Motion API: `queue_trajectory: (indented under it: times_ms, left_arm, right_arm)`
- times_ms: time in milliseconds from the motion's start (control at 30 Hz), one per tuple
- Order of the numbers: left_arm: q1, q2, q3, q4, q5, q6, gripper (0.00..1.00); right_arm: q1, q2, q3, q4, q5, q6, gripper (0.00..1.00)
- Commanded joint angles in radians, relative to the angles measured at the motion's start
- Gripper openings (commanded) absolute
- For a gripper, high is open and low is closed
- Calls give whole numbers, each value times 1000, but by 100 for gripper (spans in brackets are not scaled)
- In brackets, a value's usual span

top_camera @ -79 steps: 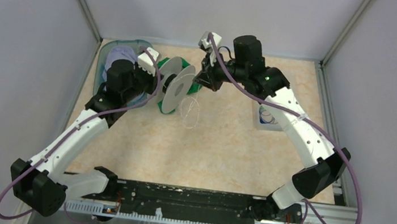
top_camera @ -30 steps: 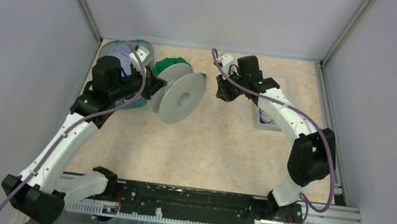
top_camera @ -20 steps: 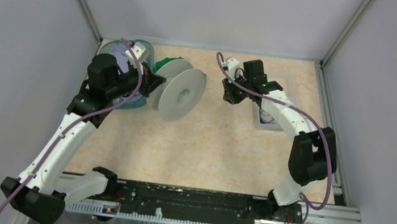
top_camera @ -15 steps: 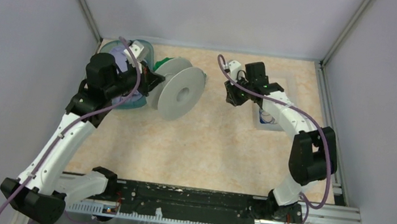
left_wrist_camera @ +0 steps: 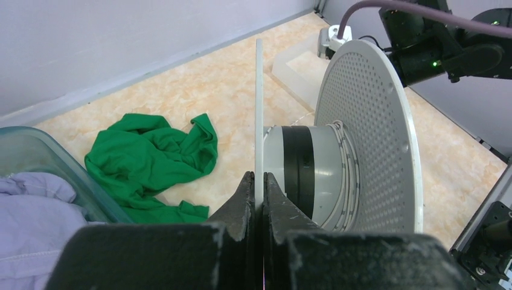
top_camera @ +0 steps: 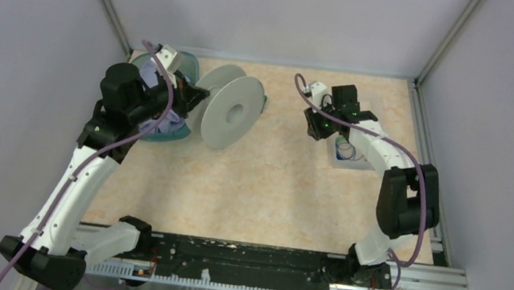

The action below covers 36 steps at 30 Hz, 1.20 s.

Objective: Wrap the cables
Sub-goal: Wrap the cable around the cable reel.

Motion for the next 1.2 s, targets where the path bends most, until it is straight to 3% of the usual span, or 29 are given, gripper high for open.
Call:
queue_trajectory:
  times_ms: [0,233,433,533,700,933,1167]
  left_arm:
    - [10,-30,68,49,27,-28,0]
    - [14,-27,82,47,30,-40,0]
    - [16,-21,76,63,56,-59,0]
    - [15,-12,80,71,63,-67,0]
    - [17,-1,88,88,86,-89,0]
    - [17,24,91,113,143,-121,0]
    - [19,28,89,120,162,-135,0]
  right_arm:
    - [-21,-49,-10,43,20,-27,32]
    - [-29,-83,-3,27,-110,10,33]
    - [-29,-84,6,60,-377,208,45]
    - [-29,-64,-16,167,-499,361,56]
    - [-17,-46,-156,493,-703,593,66]
    - [59,-4,-192,546,-728,437,79]
    - [75,52,-205,637,-728,359,82]
